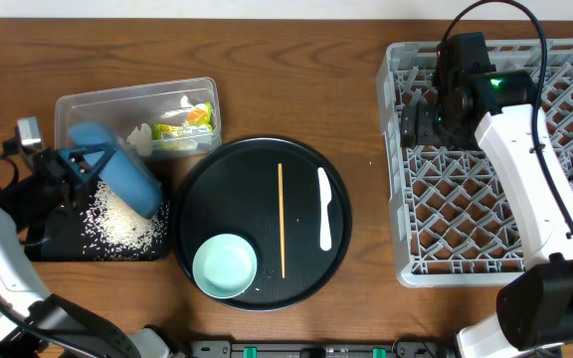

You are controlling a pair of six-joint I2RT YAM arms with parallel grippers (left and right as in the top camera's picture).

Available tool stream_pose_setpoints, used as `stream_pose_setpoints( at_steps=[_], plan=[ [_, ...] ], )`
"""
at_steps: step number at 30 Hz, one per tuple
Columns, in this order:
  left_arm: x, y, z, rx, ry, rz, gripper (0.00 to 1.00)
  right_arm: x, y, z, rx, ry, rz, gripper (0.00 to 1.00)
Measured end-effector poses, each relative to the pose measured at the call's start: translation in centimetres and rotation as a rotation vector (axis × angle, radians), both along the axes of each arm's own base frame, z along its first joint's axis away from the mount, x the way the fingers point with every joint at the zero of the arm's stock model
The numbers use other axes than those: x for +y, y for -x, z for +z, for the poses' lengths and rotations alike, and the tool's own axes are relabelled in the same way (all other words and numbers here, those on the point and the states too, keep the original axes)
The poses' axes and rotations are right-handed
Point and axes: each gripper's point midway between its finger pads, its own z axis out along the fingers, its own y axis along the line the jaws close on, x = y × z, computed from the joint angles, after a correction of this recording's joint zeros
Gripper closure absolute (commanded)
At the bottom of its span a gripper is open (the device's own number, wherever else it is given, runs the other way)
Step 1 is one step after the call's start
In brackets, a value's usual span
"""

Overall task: Sort waste into correct bins and load items into the dishwasher rack
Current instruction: 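Tilt the blue bowl with the left gripper to pour rice onto the tray, then carry the empty blue bowl back and set it on the round tray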

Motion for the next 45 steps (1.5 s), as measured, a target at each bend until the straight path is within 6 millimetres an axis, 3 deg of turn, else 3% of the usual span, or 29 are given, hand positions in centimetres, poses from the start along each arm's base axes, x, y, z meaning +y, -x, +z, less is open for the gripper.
stream_pose_setpoints(
  at_steps=[13, 18, 23, 28, 33, 38, 41, 45],
  plan=[
    [0.3, 0.3, 1.3, -0.086, 0.039, 0.006, 0.94, -0.3, 0.0, 0.0, -0.002, 0.018, -0.005, 0.01],
    [0.3, 0.6, 0.0, 0.002, 0.02, 0.015, 0.94, -0.3, 0.0, 0.0, -0.003, 0.018, -0.005, 0.01],
    [0.4, 0.5, 0.0, -0.014, 0.012, 0.013, 0.94, -0.3, 0.0, 0.0, -0.003, 0.018, -0.005, 0.01],
    [0.6, 0.9, -1.6, 0.141, 0.032, 0.047, 0.94, -0.3, 0.0, 0.0, -0.003, 0.018, -0.004, 0.01],
    [-0.1, 1.0, 0.4, -0.001, 0.034, 0.013, 0.94, -0.3, 0.0, 0.0, 0.0, 0.018, -0.004, 0.01],
    [0.3, 1.1, -1.0, 0.08, -0.032, 0.031, 0.94, -0.3, 0.0, 0.0, 0.001, 0.019, -0.004, 0.01],
    [-0.4, 1.0, -1.3, 0.111, -0.043, 0.011, 0.94, -0.4, 0.0, 0.0, 0.0, 0.02, -0.005, 0.01],
    [-3.4, 0.9, -1.0, 0.12, -0.125, -0.083, 0.94, -0.4, 0.1, 0.0, 0.001, 0.022, -0.004, 0.01]
  ],
)
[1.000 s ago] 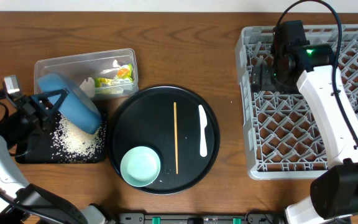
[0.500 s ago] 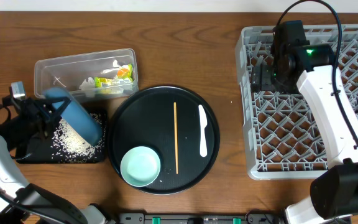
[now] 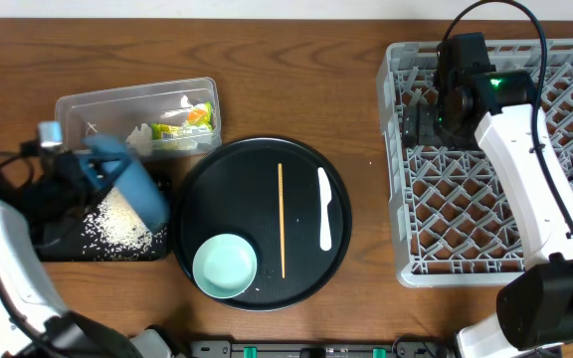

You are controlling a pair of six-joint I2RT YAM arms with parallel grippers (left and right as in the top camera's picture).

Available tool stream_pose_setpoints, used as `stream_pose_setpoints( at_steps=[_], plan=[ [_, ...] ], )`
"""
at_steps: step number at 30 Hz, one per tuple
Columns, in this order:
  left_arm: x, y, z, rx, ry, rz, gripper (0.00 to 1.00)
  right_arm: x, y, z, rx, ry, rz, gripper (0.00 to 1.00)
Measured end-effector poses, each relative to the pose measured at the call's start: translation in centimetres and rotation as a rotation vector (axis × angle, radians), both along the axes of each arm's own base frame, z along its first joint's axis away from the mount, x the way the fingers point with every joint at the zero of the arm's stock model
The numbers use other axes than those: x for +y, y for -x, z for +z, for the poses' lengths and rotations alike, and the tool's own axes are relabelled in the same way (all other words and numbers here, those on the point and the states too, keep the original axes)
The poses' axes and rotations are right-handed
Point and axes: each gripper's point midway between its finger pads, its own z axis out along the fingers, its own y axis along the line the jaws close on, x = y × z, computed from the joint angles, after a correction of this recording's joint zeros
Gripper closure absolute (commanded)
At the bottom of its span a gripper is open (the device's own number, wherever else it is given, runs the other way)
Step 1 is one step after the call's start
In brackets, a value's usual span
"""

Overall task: Sort waste into correct bins and load items into the dishwasher rack
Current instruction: 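Carry the empty blue bowl back and set it on the round tray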

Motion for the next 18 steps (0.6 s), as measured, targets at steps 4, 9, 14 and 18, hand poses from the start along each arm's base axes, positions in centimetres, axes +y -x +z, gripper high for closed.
stream_pose_setpoints(
  at_steps=[4, 9, 14, 18],
  plan=[
    [-3.5, -0.5, 1.3, -0.013, -0.164, -0.114, 0.94, 0.0, 0.0, 0.0, 0.0, 0.0, 0.001, 0.01],
    [-9.0, -1.4, 2.4, -0.08, -0.306, -0.26, 0.94, 0.0, 0.0, 0.0, -0.001, 0.001, 0.003, 0.01],
    [-15.8, -2.3, 1.6, -0.135, -0.401, -0.407, 0.94, 0.0, 0.0, 0.0, 0.001, 0.0, 0.003, 0.01],
    [-20.6, -2.2, -0.4, -0.131, -0.459, -0.515, 0.94, 0.0, 0.1, 0.0, 0.002, 0.001, 0.003, 0.01]
  ],
)
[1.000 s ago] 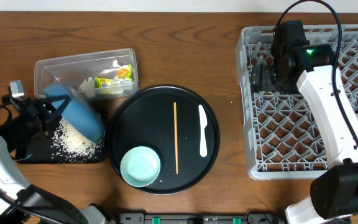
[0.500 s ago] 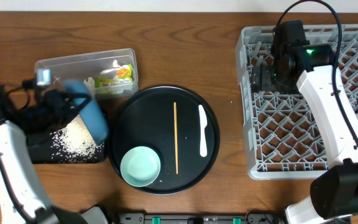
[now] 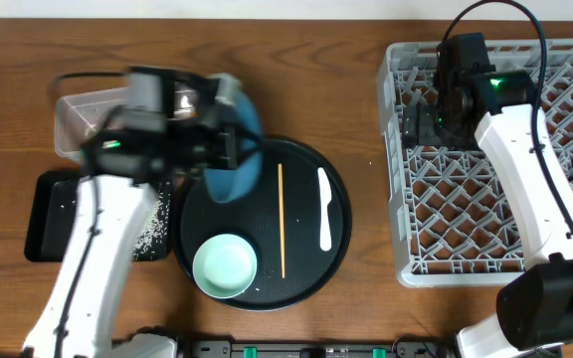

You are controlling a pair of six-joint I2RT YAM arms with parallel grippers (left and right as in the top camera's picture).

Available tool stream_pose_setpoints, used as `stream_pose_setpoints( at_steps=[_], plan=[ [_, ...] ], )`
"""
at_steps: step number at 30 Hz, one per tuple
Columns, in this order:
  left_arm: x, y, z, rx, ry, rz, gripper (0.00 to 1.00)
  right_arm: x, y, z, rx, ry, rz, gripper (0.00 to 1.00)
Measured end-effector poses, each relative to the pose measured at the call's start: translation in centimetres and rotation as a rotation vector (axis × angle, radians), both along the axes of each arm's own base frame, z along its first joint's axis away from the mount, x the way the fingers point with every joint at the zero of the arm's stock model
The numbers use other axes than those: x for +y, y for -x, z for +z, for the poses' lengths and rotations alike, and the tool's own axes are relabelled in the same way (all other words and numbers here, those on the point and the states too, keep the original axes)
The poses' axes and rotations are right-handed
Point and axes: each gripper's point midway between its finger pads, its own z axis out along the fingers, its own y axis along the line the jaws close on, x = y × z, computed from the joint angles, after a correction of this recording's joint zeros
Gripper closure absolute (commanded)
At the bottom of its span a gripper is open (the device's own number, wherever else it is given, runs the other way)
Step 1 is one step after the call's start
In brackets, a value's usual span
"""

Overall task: Sort waste into correct bins and load items into the dishwasher rack
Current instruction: 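Carry the empty blue bowl back and set it on the round tray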

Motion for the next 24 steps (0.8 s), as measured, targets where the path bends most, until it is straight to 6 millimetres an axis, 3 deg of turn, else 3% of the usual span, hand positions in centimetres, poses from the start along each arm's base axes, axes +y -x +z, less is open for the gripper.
stream_pose_setpoints(
  at_steps=[7, 11, 14, 16, 17, 19, 20, 24],
  plan=[
    [-5.8, 0.2, -6.7, 0.104, -0.134, -0.107, 0.94, 0.0, 0.2, -0.1, 0.009, 0.001, 0.0, 0.01],
    [-7.9, 0.5, -10.2, 0.153, -0.181, -0.158, 0.94, 0.0, 0.2, -0.1, 0.009, 0.001, 0.0, 0.01],
    [-8.8, 0.8, -11.5, 0.174, -0.195, -0.182, 0.88, 0.0, 0.2, -0.1, 0.009, 0.002, 0.0, 0.01],
    [-8.9, 0.9, -11.8, 0.18, -0.201, -0.184, 0.83, 0.0, 0.2, -0.1, 0.009, 0.001, 0.0, 0.01],
    [-8.9, 0.9, -11.8, 0.181, -0.201, -0.182, 0.69, 0.0, 0.2, -0.1, 0.009, 0.001, 0.0, 0.01],
    [-8.8, 0.8, -11.9, 0.18, -0.204, -0.179, 0.51, 0.0, 0.2, -0.1, 0.009, 0.001, 0.0, 0.01],
    [-8.8, 0.8, -11.9, 0.179, -0.203, -0.179, 0.36, 0.0, 0.2, -0.1, 0.008, 0.001, 0.0, 0.01],
    [-8.6, 1.0, -12.0, 0.196, -0.209, -0.174, 0.31, 0.0, -0.1, 0.0, -0.006, -0.001, 0.0, 0.01]
  ],
)
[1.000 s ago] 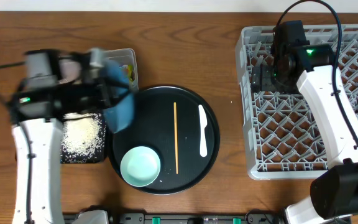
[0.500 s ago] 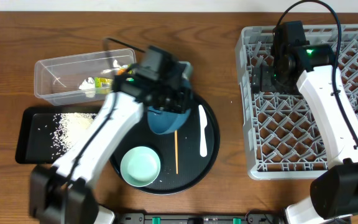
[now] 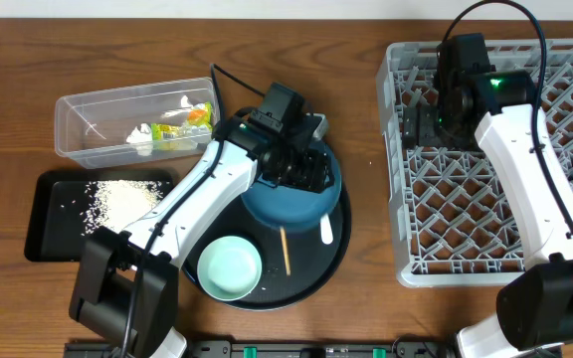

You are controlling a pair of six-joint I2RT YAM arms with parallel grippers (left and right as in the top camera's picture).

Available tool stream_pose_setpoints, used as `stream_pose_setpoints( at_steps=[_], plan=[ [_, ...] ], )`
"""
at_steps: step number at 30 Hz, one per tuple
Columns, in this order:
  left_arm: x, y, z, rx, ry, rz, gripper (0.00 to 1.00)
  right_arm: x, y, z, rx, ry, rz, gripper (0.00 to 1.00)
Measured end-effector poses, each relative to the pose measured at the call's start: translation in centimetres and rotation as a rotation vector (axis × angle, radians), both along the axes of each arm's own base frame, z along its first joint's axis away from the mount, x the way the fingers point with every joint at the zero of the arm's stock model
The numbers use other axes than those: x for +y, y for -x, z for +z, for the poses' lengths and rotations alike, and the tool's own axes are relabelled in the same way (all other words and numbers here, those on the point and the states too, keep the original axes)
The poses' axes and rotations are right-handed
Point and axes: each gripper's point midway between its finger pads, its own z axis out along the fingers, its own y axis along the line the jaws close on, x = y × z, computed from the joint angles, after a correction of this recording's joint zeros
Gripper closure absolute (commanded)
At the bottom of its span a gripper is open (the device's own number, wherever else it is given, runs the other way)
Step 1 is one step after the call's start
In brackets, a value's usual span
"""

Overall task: Sort waste into correct bins and load items into the dishwasher rack
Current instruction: 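Carry the empty blue bowl back and set it on the round tray, then reach the right gripper to the blue bowl and grasp its rim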

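My left gripper (image 3: pixel 311 167) is shut on the far rim of a blue bowl (image 3: pixel 288 199), which is upright over the middle of the round black tray (image 3: pixel 338 257). The bowl covers most of the wooden chopstick (image 3: pixel 285 264) and the white knife (image 3: pixel 325 231); only their near ends show. A mint bowl (image 3: pixel 230 267) sits at the tray's front left. The grey dishwasher rack (image 3: pixel 466 214) stands at the right, with my right gripper (image 3: pixel 409 121) hovering open over its far left part.
A clear bin (image 3: pixel 88 119) holding wrappers stands at the back left. In front of it lies a black rectangular tray (image 3: pixel 48 229) with spilled rice. A pale blue cup sits at the rack's right edge.
My left arm has moved right with the blue bowl, from the round tray's far left edge to its middle, and the bowl is now upright. The right arm has not moved.
My left gripper held the blue bowl tipped over the black rectangular tray, with rice lying under it. Then the bowl was still there, slightly shifted. Then it hung at the round tray's edge, the rice left behind. Now it is over the round tray's middle.
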Motion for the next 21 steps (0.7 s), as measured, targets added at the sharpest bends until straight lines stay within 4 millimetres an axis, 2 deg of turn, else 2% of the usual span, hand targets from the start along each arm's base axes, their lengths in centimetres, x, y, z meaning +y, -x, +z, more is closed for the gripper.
stream_pose_setpoints(
  at_steps=[3, 7, 10, 11, 15, 18, 21],
  plan=[
    [0.6, 0.4, -0.1, 0.031, -0.019, 0.008, 0.31, 0.2, -0.7, 0.2, -0.031, -0.005, 0.009, 0.01],
    [3.4, -0.1, 1.2, 0.043, -0.065, 0.069, 0.3, 1.6, -2.1, 1.5, -0.089, -0.062, 0.096, 0.01],
    [7.4, -0.8, 3.6, 0.017, -0.101, 0.171, 0.3, 3.8, -3.1, 3.4, -0.152, -0.143, 0.19, 0.01],
    [9.5, -0.9, 4.8, 0.006, -0.112, 0.225, 0.29, 4.8, -3.2, 4.1, -0.173, -0.176, 0.226, 0.01],
    [16.5, -0.2, 7.5, -0.004, -0.17, 0.414, 0.26, 8.9, -2.3, 5.2, -0.184, -0.265, 0.351, 0.01],
    [21.9, 1.0, 8.1, 0.029, -0.224, 0.573, 0.23, 12.3, -1.0, 5.1, -0.166, -0.304, 0.445, 0.03],
    [25.6, 1.7, 8.0, 0.073, -0.253, 0.689, 0.23, 14.9, 0.1, 4.6, -0.137, -0.322, 0.515, 0.1]
  ],
)
